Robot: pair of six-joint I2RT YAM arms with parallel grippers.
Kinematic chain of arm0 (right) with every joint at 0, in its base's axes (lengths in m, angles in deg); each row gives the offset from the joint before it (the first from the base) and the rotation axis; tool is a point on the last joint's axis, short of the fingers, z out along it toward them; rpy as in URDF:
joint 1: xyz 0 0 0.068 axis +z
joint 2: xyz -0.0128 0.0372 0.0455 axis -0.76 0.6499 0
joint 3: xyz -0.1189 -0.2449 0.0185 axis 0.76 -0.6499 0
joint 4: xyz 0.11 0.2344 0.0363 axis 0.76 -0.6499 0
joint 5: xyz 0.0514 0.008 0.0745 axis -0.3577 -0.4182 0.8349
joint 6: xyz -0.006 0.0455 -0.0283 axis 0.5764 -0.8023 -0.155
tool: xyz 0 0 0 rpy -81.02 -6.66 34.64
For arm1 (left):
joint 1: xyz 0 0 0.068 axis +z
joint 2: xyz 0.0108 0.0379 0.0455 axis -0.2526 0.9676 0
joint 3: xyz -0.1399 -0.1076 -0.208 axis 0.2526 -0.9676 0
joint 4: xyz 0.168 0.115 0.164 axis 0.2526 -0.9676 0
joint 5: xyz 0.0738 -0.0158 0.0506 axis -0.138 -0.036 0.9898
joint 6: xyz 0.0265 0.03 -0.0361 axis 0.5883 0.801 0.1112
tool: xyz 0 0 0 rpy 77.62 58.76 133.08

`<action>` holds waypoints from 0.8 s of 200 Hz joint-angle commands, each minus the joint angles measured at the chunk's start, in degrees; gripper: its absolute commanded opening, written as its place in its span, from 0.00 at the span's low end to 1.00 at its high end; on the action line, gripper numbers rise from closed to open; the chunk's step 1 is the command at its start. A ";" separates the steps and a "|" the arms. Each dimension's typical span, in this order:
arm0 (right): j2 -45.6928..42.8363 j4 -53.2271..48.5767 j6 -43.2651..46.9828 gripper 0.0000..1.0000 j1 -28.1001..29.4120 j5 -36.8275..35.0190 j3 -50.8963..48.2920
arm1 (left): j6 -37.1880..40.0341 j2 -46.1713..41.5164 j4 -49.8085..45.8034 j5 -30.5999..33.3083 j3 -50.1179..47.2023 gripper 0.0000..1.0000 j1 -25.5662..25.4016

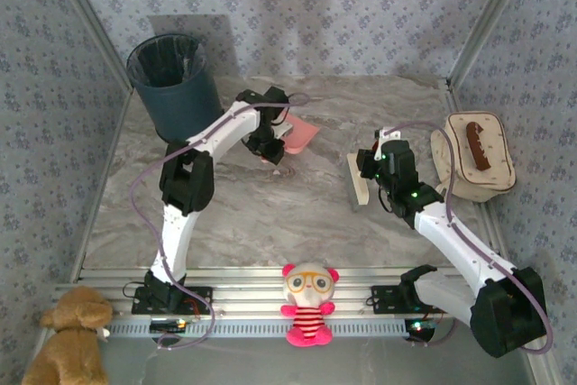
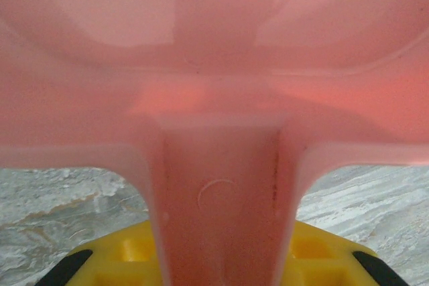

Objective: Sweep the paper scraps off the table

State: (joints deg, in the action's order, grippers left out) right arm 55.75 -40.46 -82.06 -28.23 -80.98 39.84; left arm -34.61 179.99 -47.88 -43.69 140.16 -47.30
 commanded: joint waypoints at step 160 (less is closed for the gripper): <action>-1.36 0.74 -1.27 0.00 -0.52 -0.93 -1.03 | 2.42 6.74 -2.08 -2.44 0.86 0.00 -2.08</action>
State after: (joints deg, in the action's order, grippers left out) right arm 55.60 -40.46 -82.08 -28.47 -80.98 39.32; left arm -33.25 185.41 -47.95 -45.42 140.32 -48.94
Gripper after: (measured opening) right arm 0.253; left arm 0.263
